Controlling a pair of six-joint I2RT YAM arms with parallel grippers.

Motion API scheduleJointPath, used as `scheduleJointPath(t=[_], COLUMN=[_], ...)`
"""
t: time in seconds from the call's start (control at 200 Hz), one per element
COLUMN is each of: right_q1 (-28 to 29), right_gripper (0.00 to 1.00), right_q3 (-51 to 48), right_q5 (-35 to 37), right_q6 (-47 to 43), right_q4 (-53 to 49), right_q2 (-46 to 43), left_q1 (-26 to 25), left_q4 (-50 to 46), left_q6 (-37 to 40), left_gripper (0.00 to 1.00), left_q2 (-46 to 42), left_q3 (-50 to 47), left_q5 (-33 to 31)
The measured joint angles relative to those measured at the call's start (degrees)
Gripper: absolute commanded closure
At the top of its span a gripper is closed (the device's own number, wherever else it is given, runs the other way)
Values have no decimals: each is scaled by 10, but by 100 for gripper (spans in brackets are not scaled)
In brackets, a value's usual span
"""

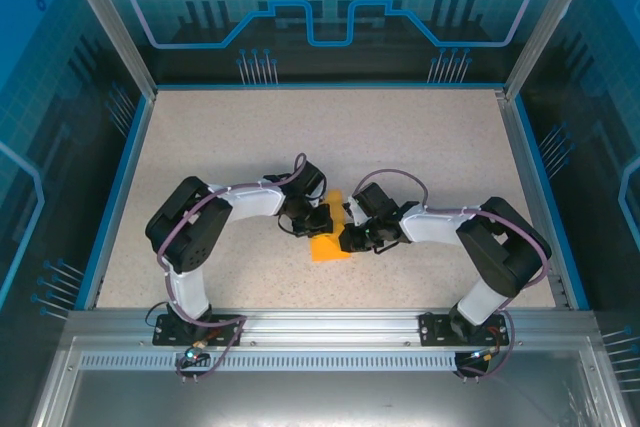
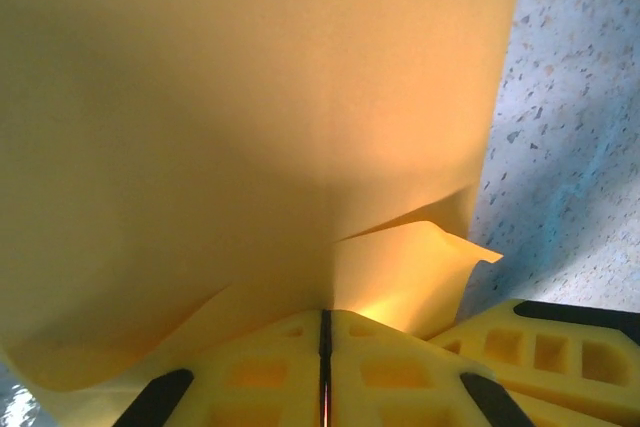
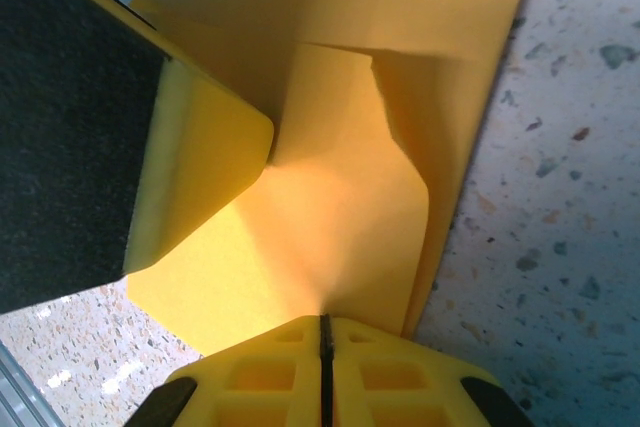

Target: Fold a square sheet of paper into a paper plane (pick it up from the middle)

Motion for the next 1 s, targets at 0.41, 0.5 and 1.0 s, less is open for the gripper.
scheduleJointPath(t=[0.41, 0.5, 1.0], right_q1=[0, 1, 8], right_gripper=[90, 90, 90], right_q3=[0, 0, -29], right_q5=[1, 5, 24], right_q6=[0, 0, 0], right_q4=[-6, -16, -36], right_q2=[-5, -10, -47], left_q1=[4, 5, 15], left_q4=[-2, -2, -10], left_q6=[25, 27, 40], left_gripper=[92, 92, 92], left_q2=[5, 7, 18], left_q3=[2, 2, 10], left_q5=[2, 5, 30])
